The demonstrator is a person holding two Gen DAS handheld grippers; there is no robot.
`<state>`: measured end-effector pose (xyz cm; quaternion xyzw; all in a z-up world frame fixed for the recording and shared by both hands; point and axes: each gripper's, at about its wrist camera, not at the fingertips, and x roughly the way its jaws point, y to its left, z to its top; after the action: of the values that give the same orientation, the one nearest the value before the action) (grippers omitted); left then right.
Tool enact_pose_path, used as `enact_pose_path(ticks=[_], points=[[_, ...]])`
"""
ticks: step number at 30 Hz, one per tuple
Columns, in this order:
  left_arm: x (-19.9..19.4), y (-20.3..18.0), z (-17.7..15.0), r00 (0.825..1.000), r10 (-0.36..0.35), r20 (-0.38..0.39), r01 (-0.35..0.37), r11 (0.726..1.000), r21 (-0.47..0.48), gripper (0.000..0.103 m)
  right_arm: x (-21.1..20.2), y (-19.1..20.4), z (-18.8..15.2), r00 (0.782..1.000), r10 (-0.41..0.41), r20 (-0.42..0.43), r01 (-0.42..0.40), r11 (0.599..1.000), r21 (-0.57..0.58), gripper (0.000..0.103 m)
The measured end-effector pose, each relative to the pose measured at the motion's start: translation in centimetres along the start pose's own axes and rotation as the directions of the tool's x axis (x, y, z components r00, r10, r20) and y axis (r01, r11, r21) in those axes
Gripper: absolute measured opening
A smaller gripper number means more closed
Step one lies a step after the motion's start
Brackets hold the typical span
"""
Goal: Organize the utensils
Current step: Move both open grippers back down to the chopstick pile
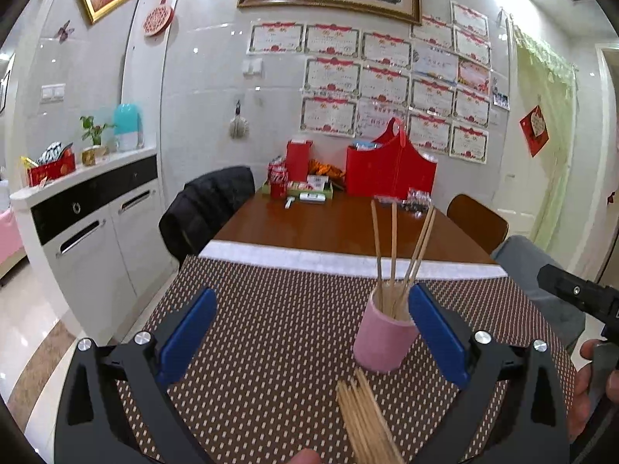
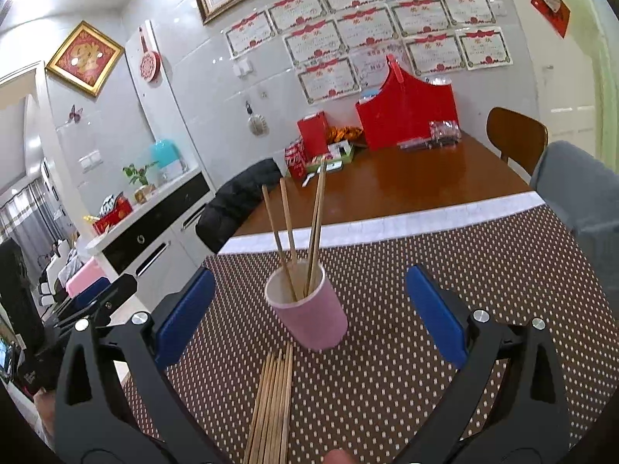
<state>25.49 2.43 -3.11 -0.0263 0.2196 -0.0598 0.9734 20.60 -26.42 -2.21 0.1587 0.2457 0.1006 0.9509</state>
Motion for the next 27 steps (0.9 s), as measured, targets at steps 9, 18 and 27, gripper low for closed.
enact_pose_path(ticks=[9,18,27], points=[[0.7,1.1,-5.0,0.984,0.019,-0.177,-0.022,1.0,-0.019,0.097,0.5,-0.7,-2.8,0.994,-0.019,-0.112,0.017,1.0,-0.012,0.097],[4.9,0.0,-10.9,0.893,0.014,-0.45,-0.005,1.0,0.022,0.097,1.9,-1.7,-5.2,0.98,-0.023,-0.197,0.023,1.0,0.001,0.097],[8.0,-1.6,-14.9,0.829,0.035,-0.558,0.001,0.998,0.064,0.097,4.0,-2.4,-7.6,0.955,-0.028,-0.295,0.033,0.999,0.013,0.097]])
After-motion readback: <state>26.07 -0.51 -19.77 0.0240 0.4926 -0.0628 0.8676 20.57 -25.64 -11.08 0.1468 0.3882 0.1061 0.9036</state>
